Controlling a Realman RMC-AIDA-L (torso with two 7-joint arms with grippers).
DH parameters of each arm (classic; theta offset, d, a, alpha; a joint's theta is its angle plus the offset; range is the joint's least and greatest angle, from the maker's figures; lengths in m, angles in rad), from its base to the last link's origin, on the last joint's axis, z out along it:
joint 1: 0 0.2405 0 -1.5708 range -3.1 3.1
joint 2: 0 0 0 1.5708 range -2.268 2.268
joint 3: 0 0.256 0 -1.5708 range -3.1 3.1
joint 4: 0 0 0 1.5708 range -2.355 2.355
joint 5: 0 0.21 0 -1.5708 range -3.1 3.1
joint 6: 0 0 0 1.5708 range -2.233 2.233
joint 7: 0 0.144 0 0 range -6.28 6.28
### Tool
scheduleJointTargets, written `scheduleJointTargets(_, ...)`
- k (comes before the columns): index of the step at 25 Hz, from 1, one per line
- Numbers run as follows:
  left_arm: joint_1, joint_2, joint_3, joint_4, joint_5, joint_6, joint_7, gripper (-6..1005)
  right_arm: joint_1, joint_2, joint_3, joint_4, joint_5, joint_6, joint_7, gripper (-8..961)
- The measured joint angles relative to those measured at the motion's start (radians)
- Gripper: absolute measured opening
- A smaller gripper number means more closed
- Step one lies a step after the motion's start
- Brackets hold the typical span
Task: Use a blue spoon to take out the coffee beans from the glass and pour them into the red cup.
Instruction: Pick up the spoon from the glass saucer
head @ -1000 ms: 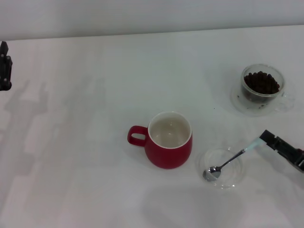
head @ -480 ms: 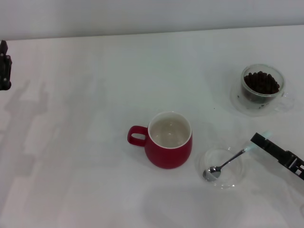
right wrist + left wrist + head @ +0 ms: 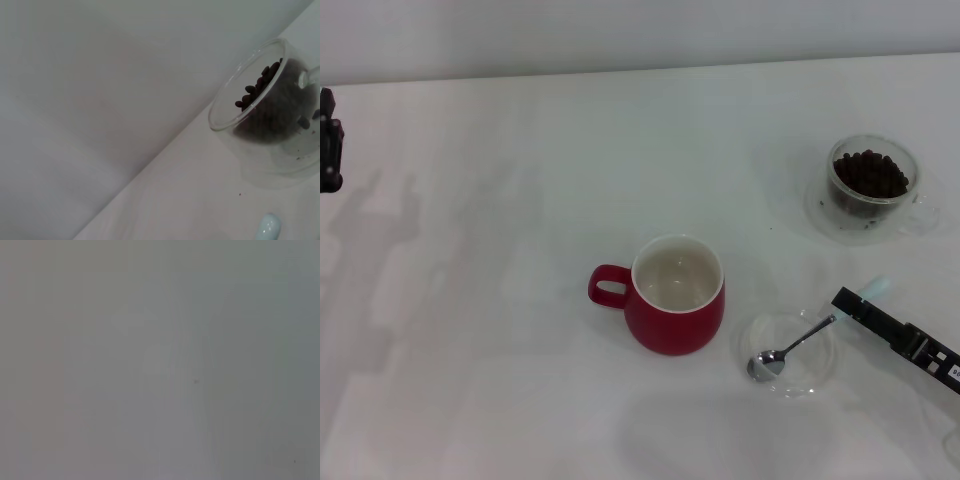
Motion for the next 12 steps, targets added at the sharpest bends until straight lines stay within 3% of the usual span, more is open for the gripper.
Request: scheduleJointTargets(12,0.016,-0.001,0.0,0.003,0.001,0.0,0.0,423,-0.001,0.0,0.038,0.035,0.013,-0.011,-0.044,839)
